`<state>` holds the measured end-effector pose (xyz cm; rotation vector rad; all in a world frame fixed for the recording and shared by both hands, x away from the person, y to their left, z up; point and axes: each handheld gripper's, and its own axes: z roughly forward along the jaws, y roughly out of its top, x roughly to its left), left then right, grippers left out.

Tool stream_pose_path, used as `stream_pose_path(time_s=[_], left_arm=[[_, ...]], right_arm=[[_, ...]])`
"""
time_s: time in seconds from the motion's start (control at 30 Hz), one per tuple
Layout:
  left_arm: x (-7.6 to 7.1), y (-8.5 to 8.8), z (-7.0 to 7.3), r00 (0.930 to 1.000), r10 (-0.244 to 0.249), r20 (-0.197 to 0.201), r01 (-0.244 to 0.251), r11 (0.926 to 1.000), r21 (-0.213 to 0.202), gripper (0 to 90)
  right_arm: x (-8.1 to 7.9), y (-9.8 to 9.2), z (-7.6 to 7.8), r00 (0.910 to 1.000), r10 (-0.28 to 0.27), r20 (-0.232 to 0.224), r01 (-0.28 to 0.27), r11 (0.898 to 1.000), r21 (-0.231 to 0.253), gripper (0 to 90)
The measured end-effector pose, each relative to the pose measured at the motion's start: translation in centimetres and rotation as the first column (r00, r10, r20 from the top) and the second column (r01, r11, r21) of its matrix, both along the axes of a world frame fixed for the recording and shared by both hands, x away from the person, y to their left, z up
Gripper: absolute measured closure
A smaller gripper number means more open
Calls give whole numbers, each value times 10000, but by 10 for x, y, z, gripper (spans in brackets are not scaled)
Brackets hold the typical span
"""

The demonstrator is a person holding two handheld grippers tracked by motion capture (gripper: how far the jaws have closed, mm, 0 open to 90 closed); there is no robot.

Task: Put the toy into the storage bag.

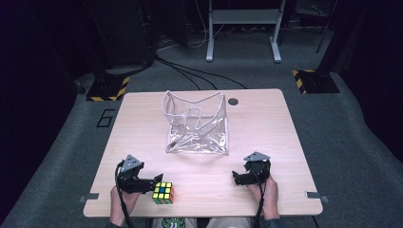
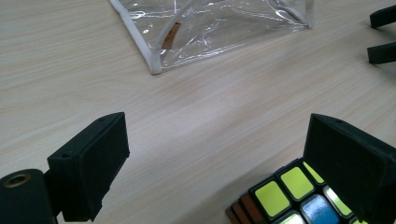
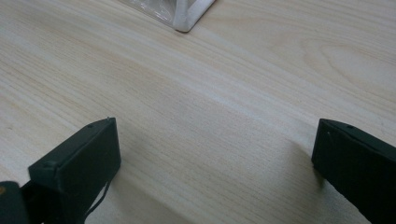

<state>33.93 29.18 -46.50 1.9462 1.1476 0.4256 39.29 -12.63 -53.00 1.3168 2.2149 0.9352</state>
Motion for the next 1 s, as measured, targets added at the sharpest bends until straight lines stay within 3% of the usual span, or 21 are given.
stream_pose_path(time_s=[0.1, 0.37, 0.57, 0.8, 1.0], left_arm=[[-2, -3, -4, 9997, -148, -168, 141, 9991, -398, 68], [-9, -14, -8, 9990, -340, -274, 325, 9981, -526, 67], [-15, -25, -15, 9969, -656, -445, 652, 9978, -99, 68], [-22, -34, -19, 9968, -636, -482, 655, 9971, 387, 64], [-23, -38, -27, 9956, -528, -775, 579, 9962, 647, 64]], right_arm=[[0, 0, 0, 10000, -21, -14, 21, 10000, -8, 4], [0, 0, 0, 10000, -50, 6, 50, 10000, -19, 4], [0, 0, 0, 10000, -91, 30, 91, 10000, -27, 4], [0, 0, 0, 9999, -99, 39, 99, 9999, -37, 4], [0, -1, 0, 9999, -102, 11, 102, 9999, -40, 4]])
